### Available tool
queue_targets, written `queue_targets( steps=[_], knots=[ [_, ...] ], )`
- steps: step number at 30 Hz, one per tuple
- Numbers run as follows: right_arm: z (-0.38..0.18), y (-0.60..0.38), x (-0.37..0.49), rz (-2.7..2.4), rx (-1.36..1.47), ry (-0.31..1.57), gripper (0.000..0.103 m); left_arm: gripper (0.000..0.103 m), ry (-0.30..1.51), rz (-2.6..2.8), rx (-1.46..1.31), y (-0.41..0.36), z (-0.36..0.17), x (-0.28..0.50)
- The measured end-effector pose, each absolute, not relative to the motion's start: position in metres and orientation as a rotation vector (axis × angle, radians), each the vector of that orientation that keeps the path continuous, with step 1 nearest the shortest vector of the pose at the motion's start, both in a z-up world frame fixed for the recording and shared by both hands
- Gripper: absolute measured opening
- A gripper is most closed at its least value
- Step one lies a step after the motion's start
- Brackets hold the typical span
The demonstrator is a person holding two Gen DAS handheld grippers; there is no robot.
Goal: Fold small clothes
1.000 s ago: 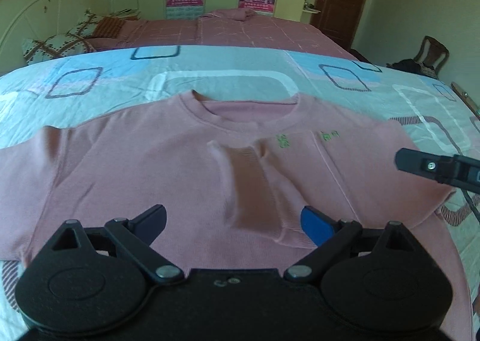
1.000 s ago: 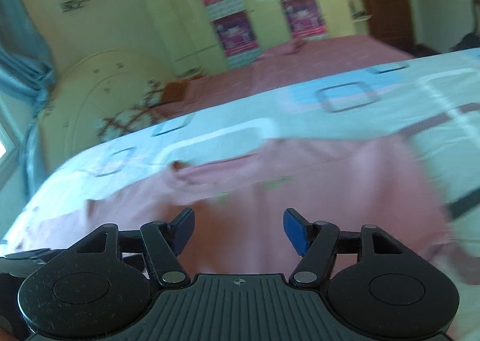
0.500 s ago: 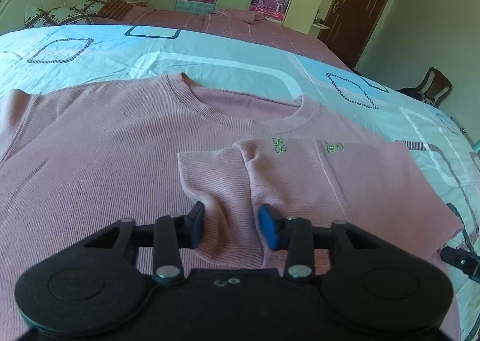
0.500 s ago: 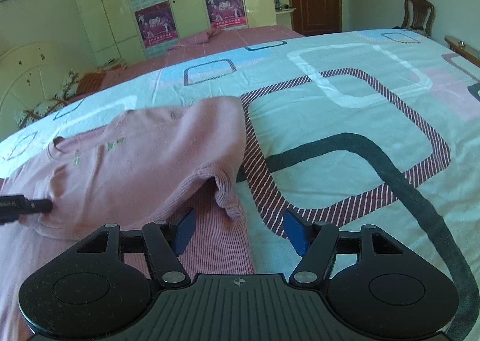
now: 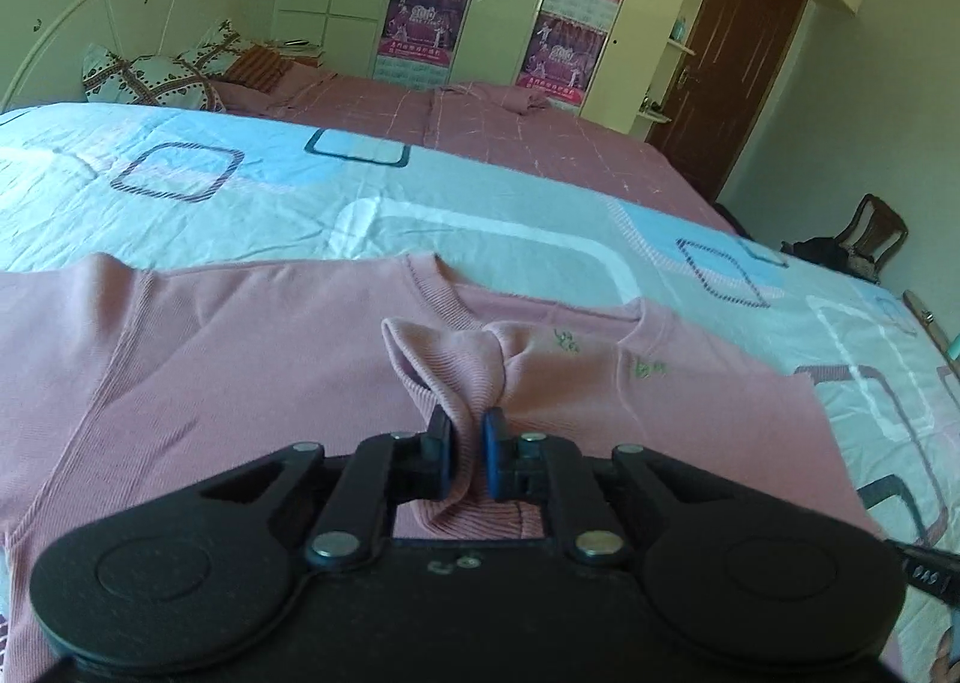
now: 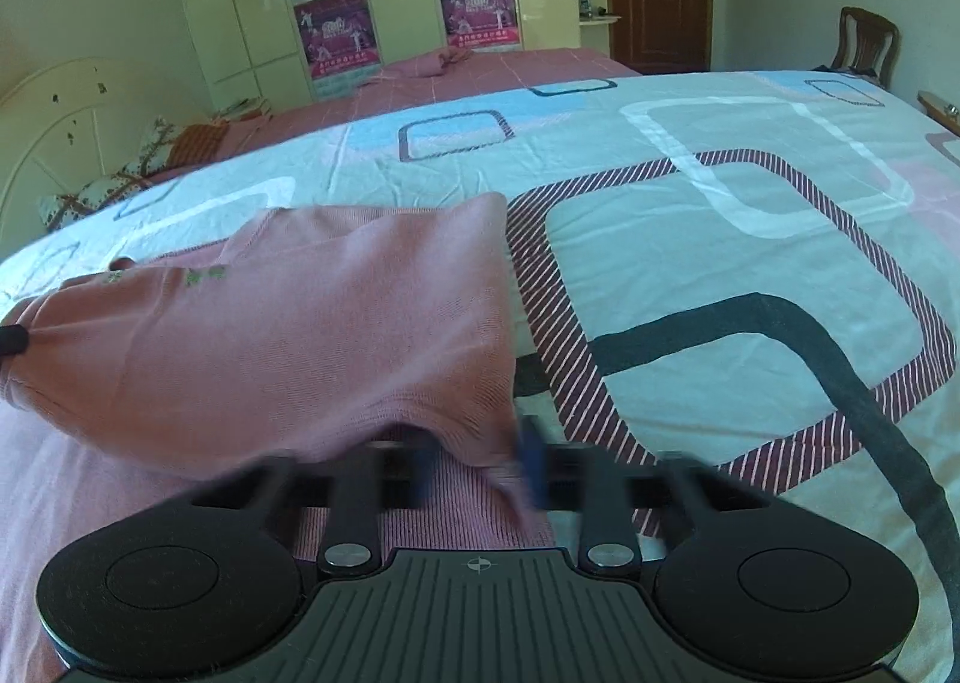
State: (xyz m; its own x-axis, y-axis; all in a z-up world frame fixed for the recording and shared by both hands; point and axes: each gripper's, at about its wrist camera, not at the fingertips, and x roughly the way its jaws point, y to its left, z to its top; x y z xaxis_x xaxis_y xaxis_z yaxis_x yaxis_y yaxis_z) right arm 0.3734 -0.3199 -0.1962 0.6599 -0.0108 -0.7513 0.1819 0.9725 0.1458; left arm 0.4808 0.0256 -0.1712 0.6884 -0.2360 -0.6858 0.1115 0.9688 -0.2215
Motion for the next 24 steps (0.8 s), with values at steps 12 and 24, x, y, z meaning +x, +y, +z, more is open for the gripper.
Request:
queue_targets(
  steps=[12,24],
  knots=[
    [-0.180,-0.347,0.345,-0.125,0.276,0.847,0.034,0.086,0.719,-0.074,-0.038,0.032,-0.172,0.462],
    [-0.198,-0.364,0.450,-0.123,0.398,0.851,0.043,0.075,0.820,-0.065,0.012,0.019,-0.205,0.488]
  ],
)
